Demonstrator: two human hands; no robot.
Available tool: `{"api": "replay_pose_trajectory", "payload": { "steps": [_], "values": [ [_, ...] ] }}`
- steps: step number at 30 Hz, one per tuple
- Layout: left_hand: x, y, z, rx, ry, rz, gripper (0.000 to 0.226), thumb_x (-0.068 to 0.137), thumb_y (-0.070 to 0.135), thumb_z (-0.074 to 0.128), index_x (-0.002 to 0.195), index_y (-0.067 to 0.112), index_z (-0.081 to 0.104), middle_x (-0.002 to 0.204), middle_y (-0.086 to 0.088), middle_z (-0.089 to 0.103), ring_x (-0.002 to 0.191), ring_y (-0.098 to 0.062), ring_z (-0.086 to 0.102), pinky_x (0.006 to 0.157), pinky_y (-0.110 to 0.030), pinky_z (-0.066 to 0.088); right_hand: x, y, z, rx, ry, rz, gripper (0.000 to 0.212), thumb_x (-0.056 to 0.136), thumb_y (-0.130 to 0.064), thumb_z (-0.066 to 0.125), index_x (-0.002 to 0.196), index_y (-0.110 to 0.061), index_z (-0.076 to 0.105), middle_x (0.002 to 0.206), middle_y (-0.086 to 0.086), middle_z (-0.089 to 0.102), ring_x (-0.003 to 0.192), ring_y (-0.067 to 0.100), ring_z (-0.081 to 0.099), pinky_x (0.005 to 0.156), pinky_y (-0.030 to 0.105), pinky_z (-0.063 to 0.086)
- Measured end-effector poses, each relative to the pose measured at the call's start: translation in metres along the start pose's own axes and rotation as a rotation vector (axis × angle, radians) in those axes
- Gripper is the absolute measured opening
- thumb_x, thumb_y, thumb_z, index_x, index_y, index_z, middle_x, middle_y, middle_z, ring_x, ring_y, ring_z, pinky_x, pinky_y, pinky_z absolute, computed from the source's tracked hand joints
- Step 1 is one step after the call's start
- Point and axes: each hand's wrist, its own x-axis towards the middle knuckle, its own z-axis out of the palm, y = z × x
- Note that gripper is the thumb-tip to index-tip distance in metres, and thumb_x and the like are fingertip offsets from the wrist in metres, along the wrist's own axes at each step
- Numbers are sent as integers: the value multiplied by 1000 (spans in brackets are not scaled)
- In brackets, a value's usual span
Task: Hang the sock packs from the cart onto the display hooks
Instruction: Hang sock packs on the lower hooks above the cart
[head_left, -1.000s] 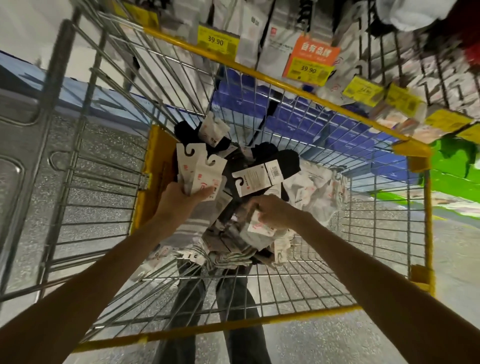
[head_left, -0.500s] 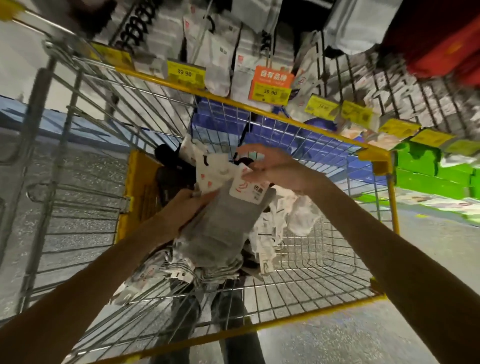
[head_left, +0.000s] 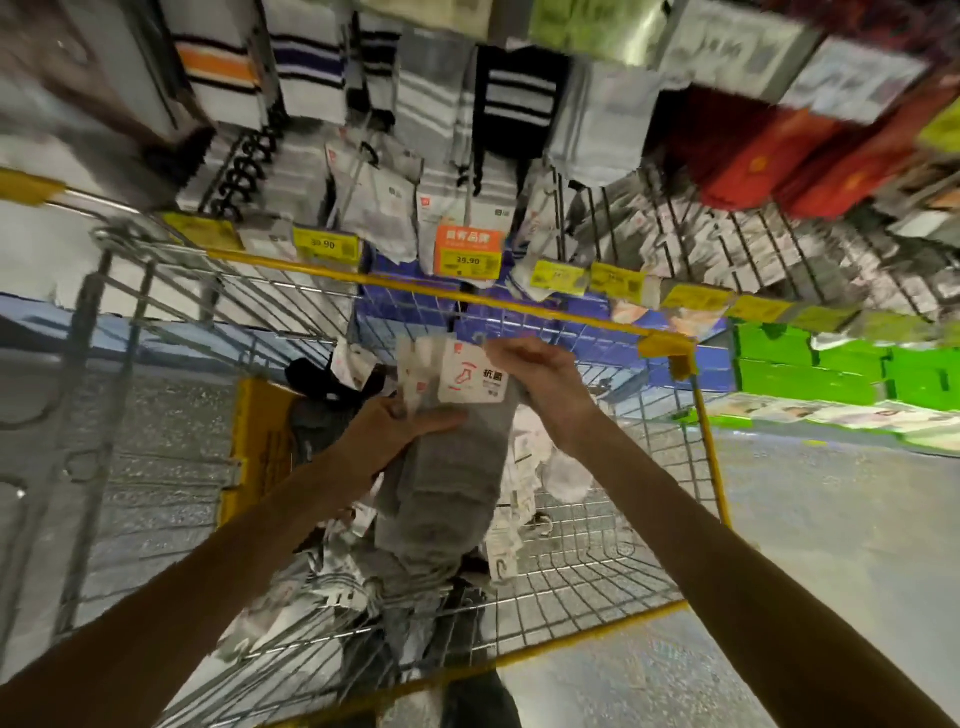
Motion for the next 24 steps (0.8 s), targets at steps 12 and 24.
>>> {"api": "replay_pose_trajectory", "payload": {
  "steps": [12,24],
  "values": [
    [-69,190,107,147,-11,238,35,75,14,82,109,6,73,93,-6,77,86,-24,74,70,-31,59,-65,-194,-49,120,72,-218,26,89,-6,67,110,8,65,95,16,69,85,20,64,70,28,52],
    [-133,289,130,242,-35,455,36,76,18,82,110,9,74,102,-4,76,98,-18,72,81,-22,56,-101,-304,-36,-34,105,-524,6,90,-23,70,87,-25,74,86,2,70,83,13,65,70,25,52]
  ]
}}
